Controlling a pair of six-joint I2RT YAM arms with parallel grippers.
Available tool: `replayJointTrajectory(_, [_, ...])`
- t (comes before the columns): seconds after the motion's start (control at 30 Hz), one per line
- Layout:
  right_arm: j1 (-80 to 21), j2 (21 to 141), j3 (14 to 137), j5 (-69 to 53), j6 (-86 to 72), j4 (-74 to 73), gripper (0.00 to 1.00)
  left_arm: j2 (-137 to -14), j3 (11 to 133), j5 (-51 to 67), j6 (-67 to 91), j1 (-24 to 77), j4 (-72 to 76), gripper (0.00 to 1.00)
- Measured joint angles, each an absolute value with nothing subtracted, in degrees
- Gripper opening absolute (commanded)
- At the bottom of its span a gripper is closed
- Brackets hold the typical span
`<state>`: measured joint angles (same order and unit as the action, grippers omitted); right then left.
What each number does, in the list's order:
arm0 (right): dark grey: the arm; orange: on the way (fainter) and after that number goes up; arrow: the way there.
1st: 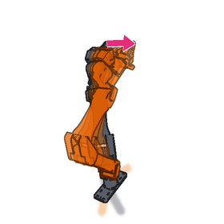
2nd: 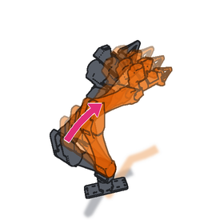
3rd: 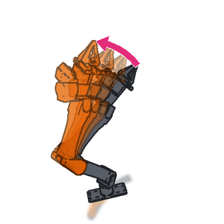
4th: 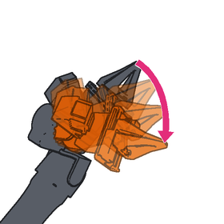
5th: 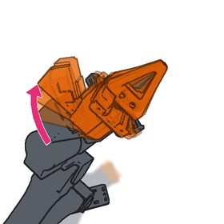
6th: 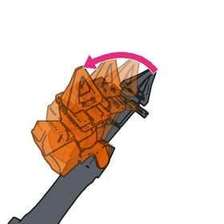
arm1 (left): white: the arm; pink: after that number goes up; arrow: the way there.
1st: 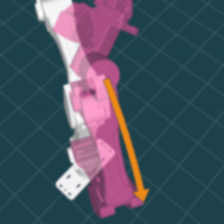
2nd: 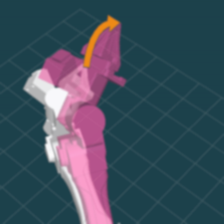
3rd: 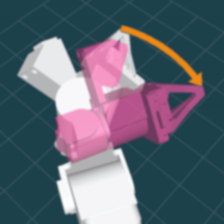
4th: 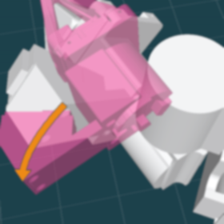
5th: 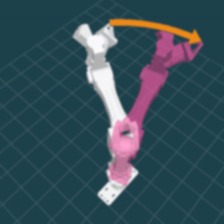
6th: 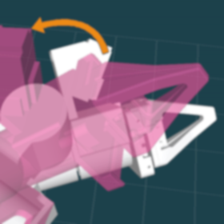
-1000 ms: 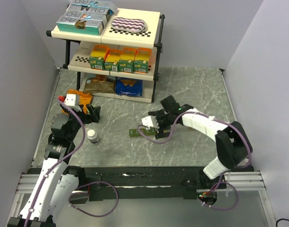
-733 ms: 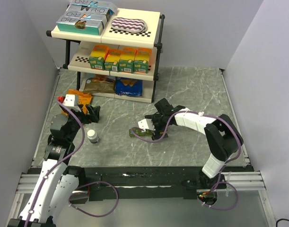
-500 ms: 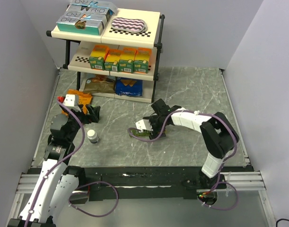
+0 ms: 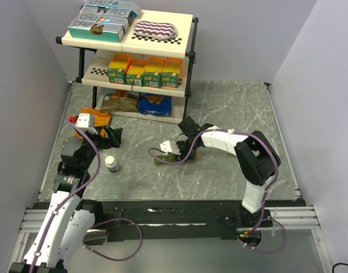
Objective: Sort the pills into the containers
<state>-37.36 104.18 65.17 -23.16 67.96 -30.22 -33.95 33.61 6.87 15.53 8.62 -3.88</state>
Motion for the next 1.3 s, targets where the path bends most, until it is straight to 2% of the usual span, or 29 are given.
replayJointTrajectory(0.2, [-37.2,102.4,65.1,-25.5,64.2,-31.9,0.26,-35.0,31.5,10.9,33.0,8.6,-2.8,0.96])
replayJointTrajectory(0.37, [-37.1,94.8,64.6,-29.1,61.3,-33.6,0.26,-35.4,22.8,19.2,52.1,8.7,0.7,0.96])
replayJointTrajectory(0.53, [-37.0,86.9,64.0,-32.1,59.2,-34.7,0.26,-37.4,18.6,23.9,64.5,11.9,3.8,0.96])
replayJointTrajectory(0.7, [-37.0,83.3,63.6,-33.6,58.0,-35.9,0.26,-43.9,18.7,25.7,69.9,17.7,9.0,0.96])
replayJointTrajectory(1.07, [-37.0,83.1,63.3,-34.0,57.5,-38.2,0.26,-54.6,21.7,25.6,73.4,29.3,16.9,0.99])
replayJointTrajectory(1.3, [-37.0,82.6,63.3,-34.1,57.0,-38.3,0.26,-58.8,22.4,23.5,74.9,32.8,19.0,0.86])
